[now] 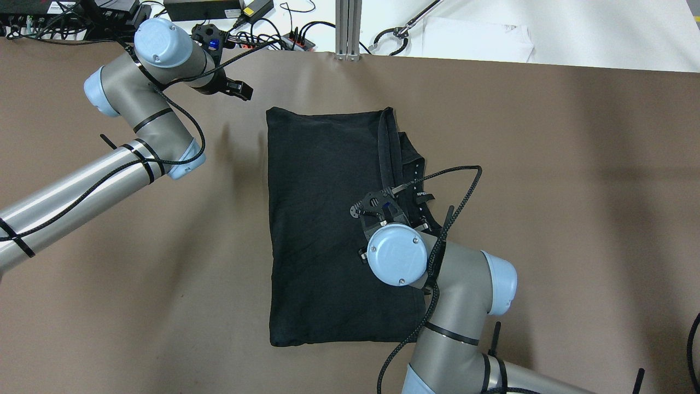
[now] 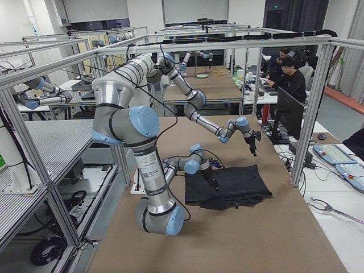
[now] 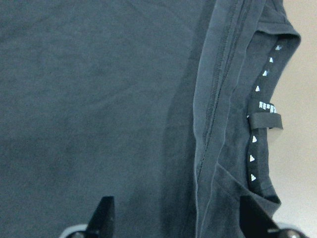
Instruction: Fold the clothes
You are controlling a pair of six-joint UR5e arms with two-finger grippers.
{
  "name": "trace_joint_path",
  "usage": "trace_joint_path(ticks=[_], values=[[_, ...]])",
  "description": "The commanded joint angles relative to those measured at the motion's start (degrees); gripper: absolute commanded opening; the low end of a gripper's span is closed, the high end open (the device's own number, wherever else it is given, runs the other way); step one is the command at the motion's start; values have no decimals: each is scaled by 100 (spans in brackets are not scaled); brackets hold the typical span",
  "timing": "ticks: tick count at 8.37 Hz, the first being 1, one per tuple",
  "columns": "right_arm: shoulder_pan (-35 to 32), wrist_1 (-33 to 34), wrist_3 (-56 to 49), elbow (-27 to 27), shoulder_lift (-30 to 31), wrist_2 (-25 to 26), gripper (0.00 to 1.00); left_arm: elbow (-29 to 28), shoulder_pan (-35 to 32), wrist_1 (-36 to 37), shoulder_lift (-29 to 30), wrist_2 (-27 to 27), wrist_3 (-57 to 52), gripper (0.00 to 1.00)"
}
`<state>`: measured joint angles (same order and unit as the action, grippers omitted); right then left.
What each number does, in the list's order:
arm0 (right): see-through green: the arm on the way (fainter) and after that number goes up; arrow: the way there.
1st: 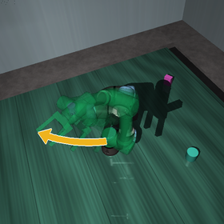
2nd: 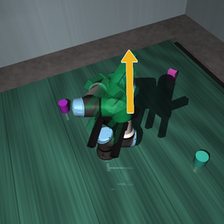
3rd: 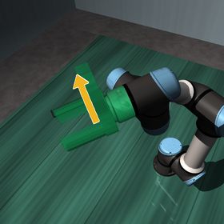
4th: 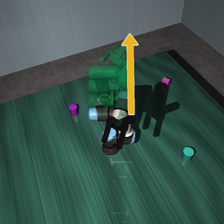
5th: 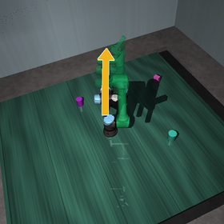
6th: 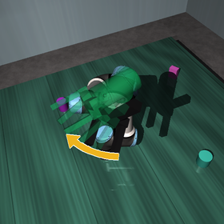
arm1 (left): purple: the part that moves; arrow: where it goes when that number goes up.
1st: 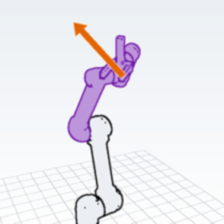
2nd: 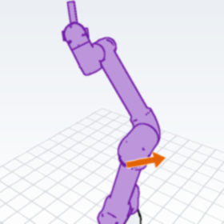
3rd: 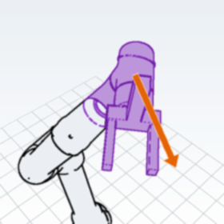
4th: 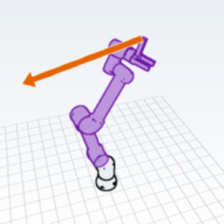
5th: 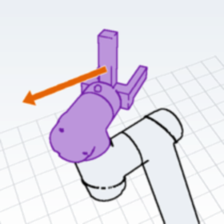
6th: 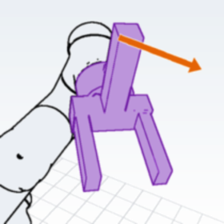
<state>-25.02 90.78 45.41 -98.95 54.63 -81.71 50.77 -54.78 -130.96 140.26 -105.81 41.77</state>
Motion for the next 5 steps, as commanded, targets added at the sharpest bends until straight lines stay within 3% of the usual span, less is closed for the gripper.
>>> trace_joint_path(ticks=[1, 5], values=[[-205, -8, -243, 437, -163, -249, 93, 21, 3, 0, -16, -1, 6, 100], [-450, -8, -822, 815, -180, -389, 93, 12, 3, 0, -7, -1, 6, 100]])
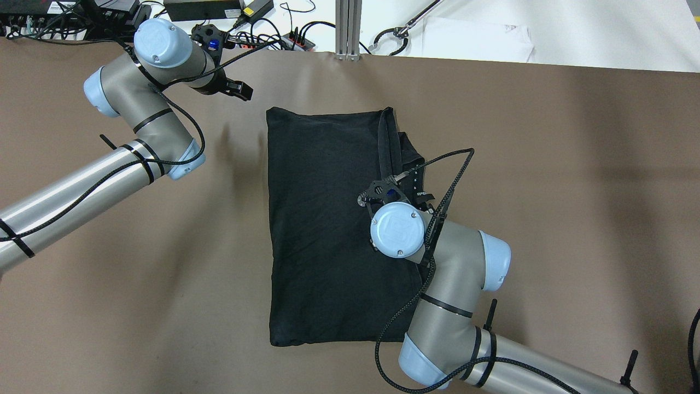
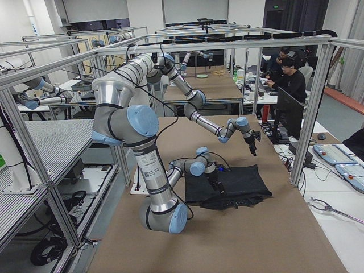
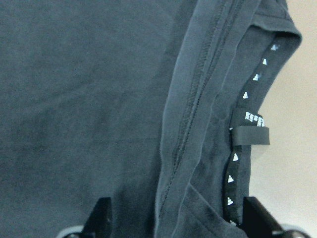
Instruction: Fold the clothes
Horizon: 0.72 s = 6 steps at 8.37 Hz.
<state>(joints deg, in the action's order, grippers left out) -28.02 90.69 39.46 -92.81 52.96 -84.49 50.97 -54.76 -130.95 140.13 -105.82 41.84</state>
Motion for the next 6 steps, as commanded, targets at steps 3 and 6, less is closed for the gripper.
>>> trace_joint_path(ticks=[3, 6], values=[[-501, -7, -457, 439, -93, -435, 89, -8, 0, 9, 6, -9, 0, 100], [-889, -77, -835, 519, 240, -665, 88, -8, 0, 9, 14, -18, -9, 100]])
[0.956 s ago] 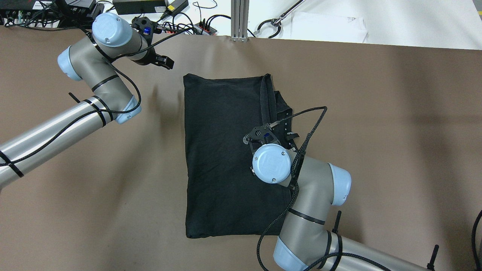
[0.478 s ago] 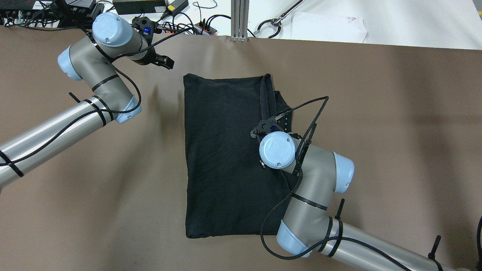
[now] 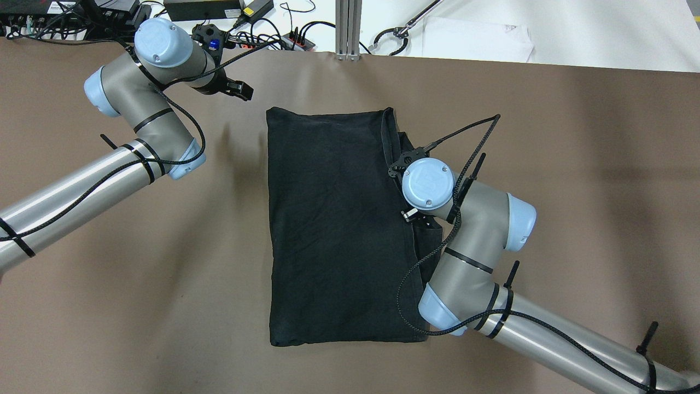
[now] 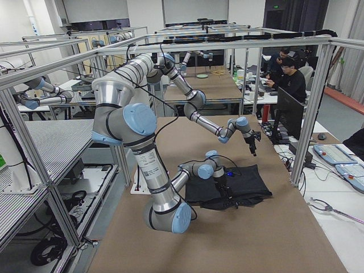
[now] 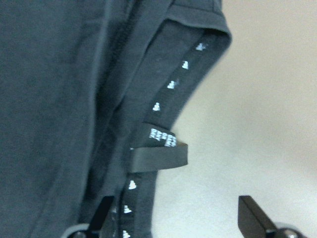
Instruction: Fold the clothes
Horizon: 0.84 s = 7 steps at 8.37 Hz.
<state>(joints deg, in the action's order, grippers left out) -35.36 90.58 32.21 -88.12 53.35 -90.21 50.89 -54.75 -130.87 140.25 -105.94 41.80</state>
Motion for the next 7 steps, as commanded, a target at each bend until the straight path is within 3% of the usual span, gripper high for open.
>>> trace_joint_path(ticks=[1, 3, 5, 7], values=[[-234, -58, -101, 50, 11, -249, 88, 0, 0, 0, 3, -14, -5, 100], [-393, -58, 195, 285, -664, -532, 91, 0, 0, 0, 3, -23, -5, 100], [-393, -468, 644, 1477, -1482, -541, 93, 0, -9, 0, 20, -32, -14, 100], [-384, -832, 848, 1789, -1503, -541, 93, 0, 0, 0, 11, -32, -5, 100]])
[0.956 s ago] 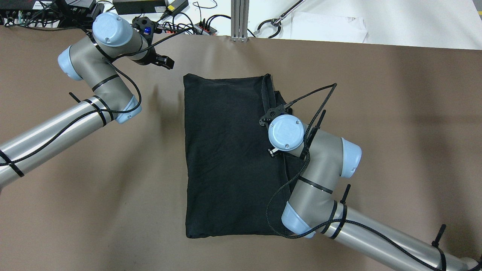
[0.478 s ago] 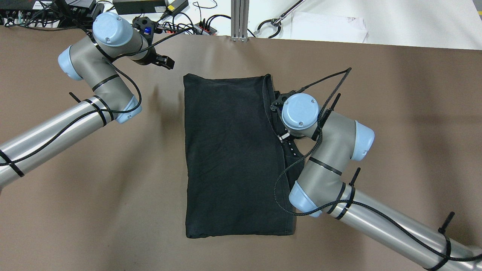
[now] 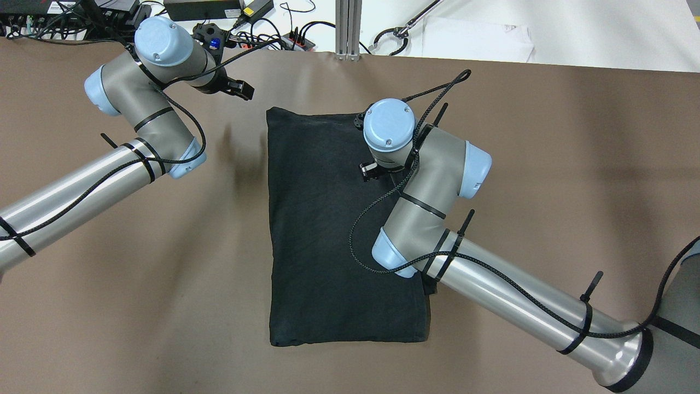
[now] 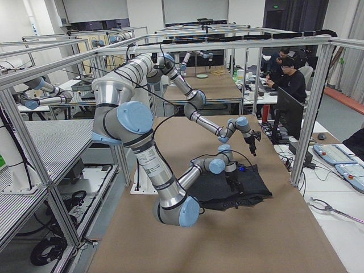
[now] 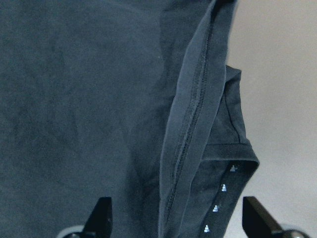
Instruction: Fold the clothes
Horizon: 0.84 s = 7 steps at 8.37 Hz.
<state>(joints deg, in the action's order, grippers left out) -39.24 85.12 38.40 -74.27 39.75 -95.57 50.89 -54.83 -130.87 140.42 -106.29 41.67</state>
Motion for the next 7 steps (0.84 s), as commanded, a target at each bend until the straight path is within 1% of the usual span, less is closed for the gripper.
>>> trace_joint_path(ticks=[1, 2, 4, 5, 6, 7], values=[[13, -311, 238, 630, -134, 3, 93, 0, -1, 0, -5, 3, 8, 100], [4, -364, 203, 702, -126, 38, 93, 0, -1, 0, -5, 3, 8, 100], [-179, -364, -24, 703, 110, 47, 93, 0, -1, 0, -14, 3, 8, 100], [-424, -373, -400, 694, 425, 38, 92, 0, -1, 0, -14, 3, 8, 100], [-749, -373, -856, 685, 498, 29, 91, 0, -1, 0, -14, -5, -19, 100], [-1022, -373, -1008, 642, 498, -32, 91, 26, -1, -9, -49, -5, -10, 100]])
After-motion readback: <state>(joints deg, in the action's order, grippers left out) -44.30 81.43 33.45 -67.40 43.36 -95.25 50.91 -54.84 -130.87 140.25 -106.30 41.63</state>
